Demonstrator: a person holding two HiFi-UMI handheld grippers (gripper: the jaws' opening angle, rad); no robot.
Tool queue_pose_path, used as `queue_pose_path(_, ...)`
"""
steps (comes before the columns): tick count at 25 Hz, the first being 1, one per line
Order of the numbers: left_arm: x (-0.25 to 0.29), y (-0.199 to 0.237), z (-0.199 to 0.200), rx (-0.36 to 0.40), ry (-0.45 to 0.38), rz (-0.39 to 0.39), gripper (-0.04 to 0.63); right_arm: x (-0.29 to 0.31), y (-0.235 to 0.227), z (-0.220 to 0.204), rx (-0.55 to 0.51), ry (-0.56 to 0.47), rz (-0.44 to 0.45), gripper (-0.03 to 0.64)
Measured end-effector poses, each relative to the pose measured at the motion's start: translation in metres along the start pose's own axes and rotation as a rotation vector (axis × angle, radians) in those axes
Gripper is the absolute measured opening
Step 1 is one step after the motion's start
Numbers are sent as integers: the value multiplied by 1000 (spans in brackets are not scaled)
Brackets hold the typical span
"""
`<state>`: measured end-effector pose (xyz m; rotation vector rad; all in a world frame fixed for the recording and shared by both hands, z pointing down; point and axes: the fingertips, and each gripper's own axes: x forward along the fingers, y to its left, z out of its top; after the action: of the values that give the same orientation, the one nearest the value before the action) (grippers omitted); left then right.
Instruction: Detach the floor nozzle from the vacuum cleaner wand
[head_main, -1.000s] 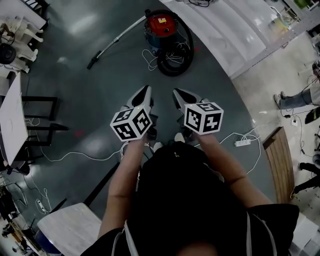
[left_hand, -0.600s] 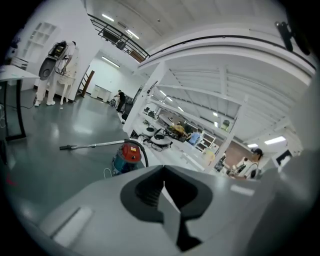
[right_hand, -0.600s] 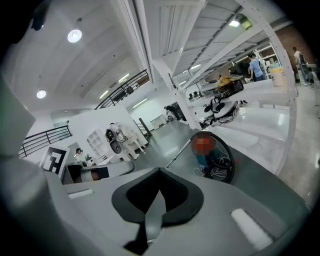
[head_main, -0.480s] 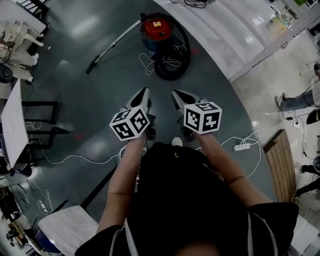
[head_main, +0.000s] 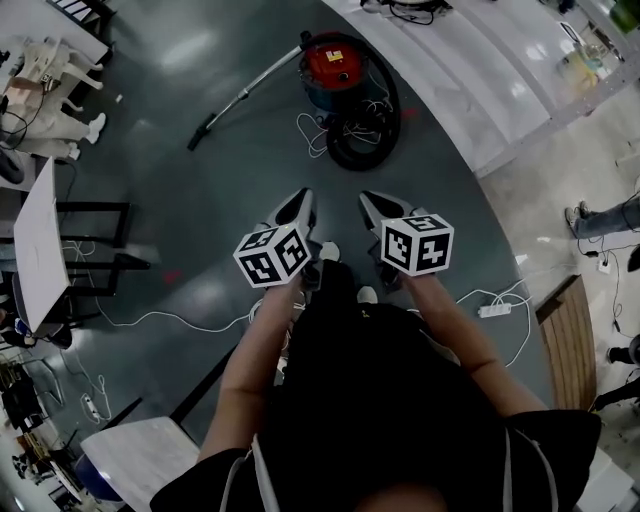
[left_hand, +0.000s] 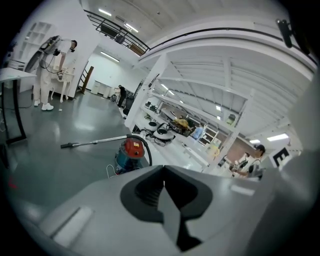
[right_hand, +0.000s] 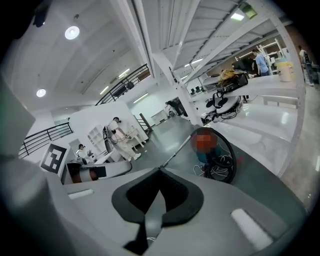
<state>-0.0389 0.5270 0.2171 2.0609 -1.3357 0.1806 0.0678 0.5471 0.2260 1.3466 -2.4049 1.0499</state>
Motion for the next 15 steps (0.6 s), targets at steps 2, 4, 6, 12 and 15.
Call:
queue_pose_path(2,9,12,6,-9,6,-6,9,14,-1,5,-6,5,-14,-2)
queue_pose_path(4,19,24,16,-13,13,-15,9,30,1,15,-15,9,-23,-2)
queue_pose_path(6,29,32,27,7,19,-26,9,45,2,25,-24,14,-28,-2)
queue_pose_path(12,62,61,59,43,52,-53,9,92,-5,55,-4,18,-54,-2)
queue_pose_path(15,78,77,75,53,72,-63,9,116,-9,69,13,13,-70,-2)
